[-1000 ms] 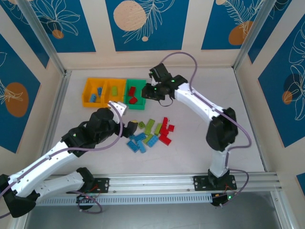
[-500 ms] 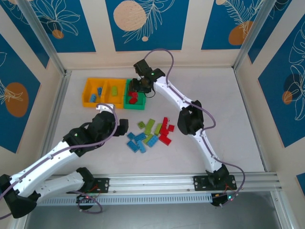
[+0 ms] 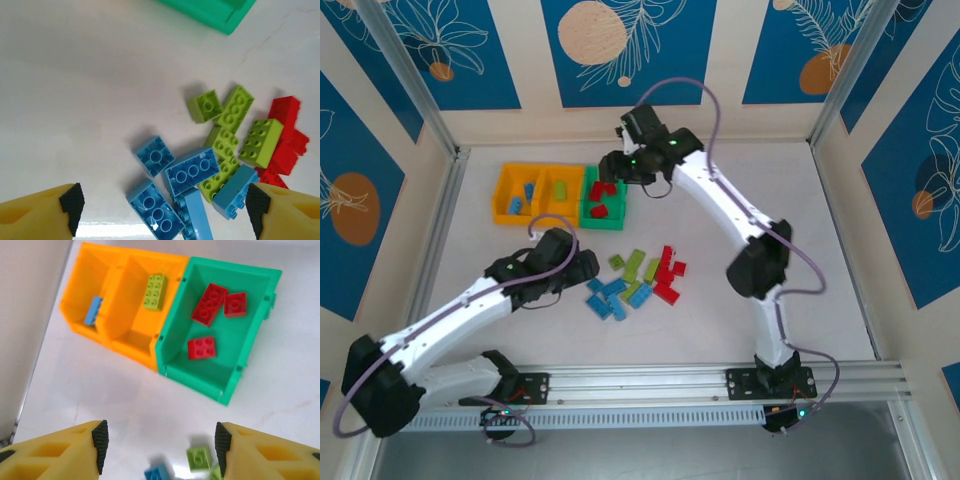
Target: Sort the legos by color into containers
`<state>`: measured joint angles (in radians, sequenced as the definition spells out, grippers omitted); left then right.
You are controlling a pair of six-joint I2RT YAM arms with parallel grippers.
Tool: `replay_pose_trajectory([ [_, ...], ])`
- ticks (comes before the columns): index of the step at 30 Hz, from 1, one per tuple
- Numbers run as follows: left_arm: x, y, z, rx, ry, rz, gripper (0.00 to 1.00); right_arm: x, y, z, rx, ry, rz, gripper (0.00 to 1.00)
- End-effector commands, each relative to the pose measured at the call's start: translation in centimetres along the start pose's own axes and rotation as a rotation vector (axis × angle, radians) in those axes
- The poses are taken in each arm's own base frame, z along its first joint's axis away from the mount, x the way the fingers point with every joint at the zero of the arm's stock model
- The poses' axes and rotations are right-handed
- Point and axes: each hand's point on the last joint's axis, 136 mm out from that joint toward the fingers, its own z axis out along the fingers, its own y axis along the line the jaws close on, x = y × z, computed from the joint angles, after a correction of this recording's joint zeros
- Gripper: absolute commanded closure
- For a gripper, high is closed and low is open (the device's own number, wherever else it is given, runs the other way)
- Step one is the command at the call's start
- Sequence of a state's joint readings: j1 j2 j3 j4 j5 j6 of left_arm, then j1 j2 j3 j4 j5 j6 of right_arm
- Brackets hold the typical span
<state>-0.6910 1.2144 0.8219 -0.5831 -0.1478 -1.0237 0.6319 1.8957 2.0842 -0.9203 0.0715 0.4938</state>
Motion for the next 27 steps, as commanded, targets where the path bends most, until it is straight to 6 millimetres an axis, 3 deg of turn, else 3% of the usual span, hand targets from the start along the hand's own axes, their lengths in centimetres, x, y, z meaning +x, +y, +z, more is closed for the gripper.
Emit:
replay_pose_trajectory([
  [1, 0.9, -0.9, 1.8, 0.001, 0.088, -0.083, 0.15, 1.7, -0.7, -2.1, -0.010, -0.004, -0.025, 0.38],
  [9, 0.8, -0.7, 6.1, -0.049, 0.133, -0.140, 0.17, 5.7, -2.8, -4.2, 0.042, 0.035, 0.002, 0.38],
  [11, 0.6, -1.6, 7.0, -0.012, 0.137, -0.126, 0.17, 6.3, -3.4, -4.4, 0.060, 0.041, 0.019, 0.38],
  [15, 1.0, -1.1, 8.3, -0.046, 0.157, -0.141, 0.27, 6.8, -3.4, -4.6, 0.052, 0.043, 0.050, 0.38],
  [22, 2.0, 0.2, 8.8, -0.069, 0.187, -0.163, 0.53, 6.7, -2.9, -5.3, 0.044, 0.037, 0.054, 0.38],
  [27, -0.1, 0.9, 6.7, -0.057, 0.120, -0.164, 0.68, 6.6, -2.5, -5.8, 0.040, 0.029, 0.053, 0.38],
])
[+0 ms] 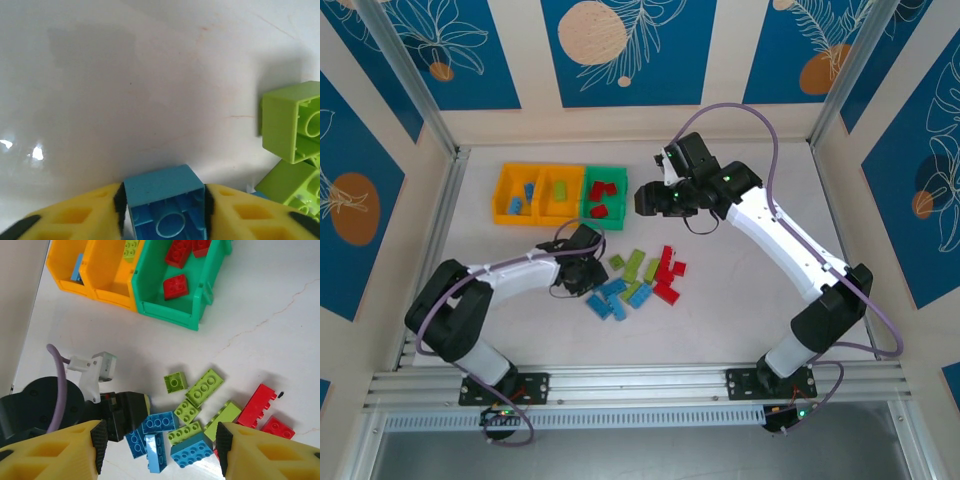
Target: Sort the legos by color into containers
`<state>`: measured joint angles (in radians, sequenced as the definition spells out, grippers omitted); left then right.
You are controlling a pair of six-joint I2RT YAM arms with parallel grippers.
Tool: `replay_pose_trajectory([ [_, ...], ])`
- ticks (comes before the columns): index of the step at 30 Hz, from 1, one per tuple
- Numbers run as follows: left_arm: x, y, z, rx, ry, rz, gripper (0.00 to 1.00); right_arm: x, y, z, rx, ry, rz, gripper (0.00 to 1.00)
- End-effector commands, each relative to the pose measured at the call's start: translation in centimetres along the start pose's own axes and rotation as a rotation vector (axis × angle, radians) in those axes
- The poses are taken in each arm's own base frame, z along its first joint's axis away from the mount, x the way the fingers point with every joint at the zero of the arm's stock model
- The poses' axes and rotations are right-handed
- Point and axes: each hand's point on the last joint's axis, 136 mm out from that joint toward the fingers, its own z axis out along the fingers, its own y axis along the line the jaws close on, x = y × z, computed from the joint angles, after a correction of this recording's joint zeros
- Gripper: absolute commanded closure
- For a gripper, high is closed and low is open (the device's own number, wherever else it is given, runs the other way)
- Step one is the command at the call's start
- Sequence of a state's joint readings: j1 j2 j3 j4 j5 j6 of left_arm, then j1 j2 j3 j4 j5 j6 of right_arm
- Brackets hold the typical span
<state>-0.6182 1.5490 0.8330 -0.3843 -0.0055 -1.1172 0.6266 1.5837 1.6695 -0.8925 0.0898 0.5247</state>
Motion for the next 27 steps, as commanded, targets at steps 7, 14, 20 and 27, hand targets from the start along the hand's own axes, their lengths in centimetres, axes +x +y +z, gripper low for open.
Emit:
replay_pose_trajectory([
  [7, -9.6, 1.8, -9.6, -0.016, -0.299, 0.024, 0.69, -0.5, 0.8, -2.0, -0.018, -0.041, 0.015, 0.38],
  [14, -21.2, 4.3, -12.7, -0.050, -0.453, -0.051, 0.69, -0.4, 0.8, -2.0, -0.016, -0.040, 0.026, 0.38],
  [20, -29.4, 4.6, -10.6, -0.051, -0.449, -0.113, 0.67, -0.1, 0.6, -2.3, -0.010, -0.037, 0.028, 0.38],
  [27, -33.8, 4.1, -8.4, -0.063, -0.398, -0.114, 0.39, 0.0, 0.4, -3.1, -0.004, -0.050, 0.023, 0.38],
])
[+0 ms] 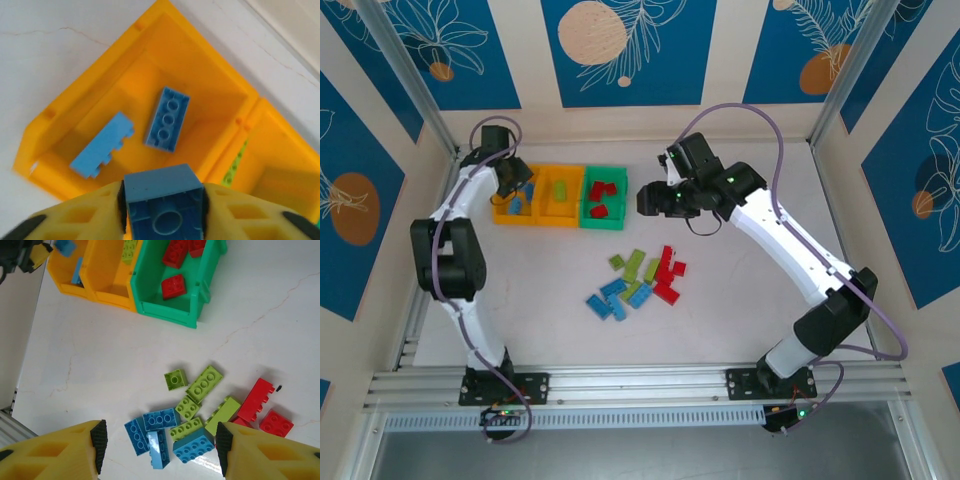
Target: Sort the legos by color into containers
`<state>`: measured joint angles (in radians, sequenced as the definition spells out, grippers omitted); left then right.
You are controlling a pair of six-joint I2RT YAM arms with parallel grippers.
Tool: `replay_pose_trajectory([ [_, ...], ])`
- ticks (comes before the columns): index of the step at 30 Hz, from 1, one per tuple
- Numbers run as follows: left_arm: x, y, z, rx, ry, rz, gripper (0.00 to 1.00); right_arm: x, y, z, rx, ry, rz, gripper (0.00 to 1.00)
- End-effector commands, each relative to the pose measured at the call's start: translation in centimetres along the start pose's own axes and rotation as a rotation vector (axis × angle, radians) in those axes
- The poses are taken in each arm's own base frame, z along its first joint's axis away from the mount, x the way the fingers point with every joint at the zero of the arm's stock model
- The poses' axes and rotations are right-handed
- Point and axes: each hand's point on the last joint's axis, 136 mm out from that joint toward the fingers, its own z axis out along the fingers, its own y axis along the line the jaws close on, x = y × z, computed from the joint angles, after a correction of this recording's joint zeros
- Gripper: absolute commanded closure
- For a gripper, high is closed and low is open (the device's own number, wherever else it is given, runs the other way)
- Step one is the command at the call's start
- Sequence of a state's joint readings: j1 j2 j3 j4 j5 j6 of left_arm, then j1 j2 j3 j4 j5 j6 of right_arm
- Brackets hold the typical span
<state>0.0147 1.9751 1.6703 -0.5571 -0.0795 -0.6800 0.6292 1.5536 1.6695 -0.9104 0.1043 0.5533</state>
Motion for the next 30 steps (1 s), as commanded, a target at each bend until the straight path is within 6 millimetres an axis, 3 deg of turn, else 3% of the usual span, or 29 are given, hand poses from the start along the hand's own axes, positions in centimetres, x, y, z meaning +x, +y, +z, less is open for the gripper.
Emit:
replay_pose_trajectory([
  [1, -1.0, -0.2, -0.7, 0.010, 0.025, 0.015, 0.39, -0.2, 0.3, -2.0, -0.008, -0.036, -0.002, 0.38],
  [6, -1.1, -0.8, -3.9, 0.052, 0.008, 0.019, 0.39, -0.1, -0.1, -2.1, 0.009, -0.041, 0.006, 0.38],
  [10, 0.9, -1.6, -8.4, 0.139, 0.025, 0.018, 0.38, 0.1, -0.3, -1.4, 0.007, -0.039, 0.025, 0.38],
  [16, 8.6, -2.8, -14.5, 0.288, 0.136, 0.085, 0.39, 0.3, -0.7, -0.7, 0.014, -0.033, 0.049, 0.38],
  [20, 14.2, -3.1, -17.0, 0.312, 0.180, 0.126, 0.40, 0.4, -1.2, -0.4, 0.029, -0.029, 0.057, 0.38],
  [24, 19.4, -3.9, -17.0, 0.311, 0.241, 0.163, 0.40, 0.6, -1.7, -0.2, 0.036, -0.020, 0.077, 0.38],
  [30, 24.6, -6.3, -14.2, 0.261, 0.309, 0.278, 0.40, 1.1, -2.2, -0.4, 0.037, -0.013, 0.090, 0.38],
])
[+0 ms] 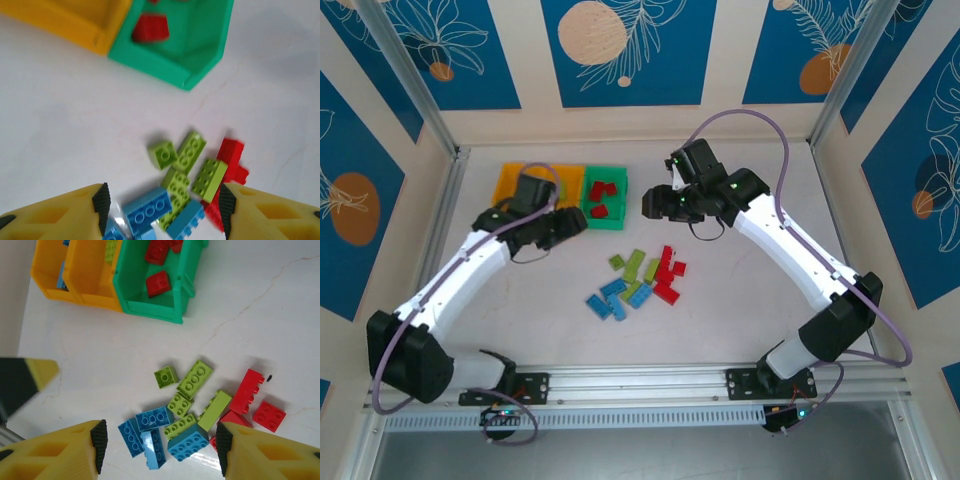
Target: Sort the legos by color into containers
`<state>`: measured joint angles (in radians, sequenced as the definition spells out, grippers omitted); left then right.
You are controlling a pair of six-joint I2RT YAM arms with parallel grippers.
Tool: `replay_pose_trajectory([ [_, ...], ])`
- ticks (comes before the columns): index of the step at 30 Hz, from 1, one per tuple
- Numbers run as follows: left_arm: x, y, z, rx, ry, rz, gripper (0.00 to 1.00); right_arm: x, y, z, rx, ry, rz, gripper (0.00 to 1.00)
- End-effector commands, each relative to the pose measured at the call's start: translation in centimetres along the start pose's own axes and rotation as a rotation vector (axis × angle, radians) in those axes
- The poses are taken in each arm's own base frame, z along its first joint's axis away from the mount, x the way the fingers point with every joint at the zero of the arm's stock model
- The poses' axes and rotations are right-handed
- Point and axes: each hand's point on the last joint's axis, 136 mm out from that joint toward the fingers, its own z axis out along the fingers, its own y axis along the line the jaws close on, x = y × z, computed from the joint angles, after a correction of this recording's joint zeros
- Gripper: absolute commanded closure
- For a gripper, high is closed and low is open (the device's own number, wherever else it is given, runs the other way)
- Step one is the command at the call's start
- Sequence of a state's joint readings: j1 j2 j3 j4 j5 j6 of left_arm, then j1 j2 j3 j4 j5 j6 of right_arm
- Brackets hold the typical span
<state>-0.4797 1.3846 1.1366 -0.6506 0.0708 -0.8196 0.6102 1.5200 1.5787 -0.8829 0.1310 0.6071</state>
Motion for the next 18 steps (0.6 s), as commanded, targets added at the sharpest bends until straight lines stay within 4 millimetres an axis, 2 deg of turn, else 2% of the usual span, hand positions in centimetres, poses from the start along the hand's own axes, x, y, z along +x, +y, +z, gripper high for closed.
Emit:
replay_pose_trajectory([
  [1, 0.5, -1.3, 2.6, -0.032, 0.010, 0.016, 0.40, 0.2, -0.2, -1.1, -0.007, -0.014, 0.017, 0.38],
  [5, 1.8, -2.0, 6.0, -0.061, 0.060, 0.020, 0.37, 0.4, -0.7, -1.2, 0.003, -0.008, 0.022, 0.38],
  [8, 2.9, -2.1, 7.8, -0.080, 0.107, 0.023, 0.29, 0.5, -0.8, -1.3, 0.000, -0.008, 0.027, 0.38],
  [13, 3.8, -2.1, 10.0, -0.102, 0.165, 0.005, 0.22, 0.6, -1.3, -1.5, 0.010, -0.017, 0.025, 0.38],
  [18, 4.4, -2.3, 12.0, -0.128, 0.192, 0.013, 0.24, 0.8, -1.9, -1.7, 0.016, -0.019, 0.035, 0.38],
])
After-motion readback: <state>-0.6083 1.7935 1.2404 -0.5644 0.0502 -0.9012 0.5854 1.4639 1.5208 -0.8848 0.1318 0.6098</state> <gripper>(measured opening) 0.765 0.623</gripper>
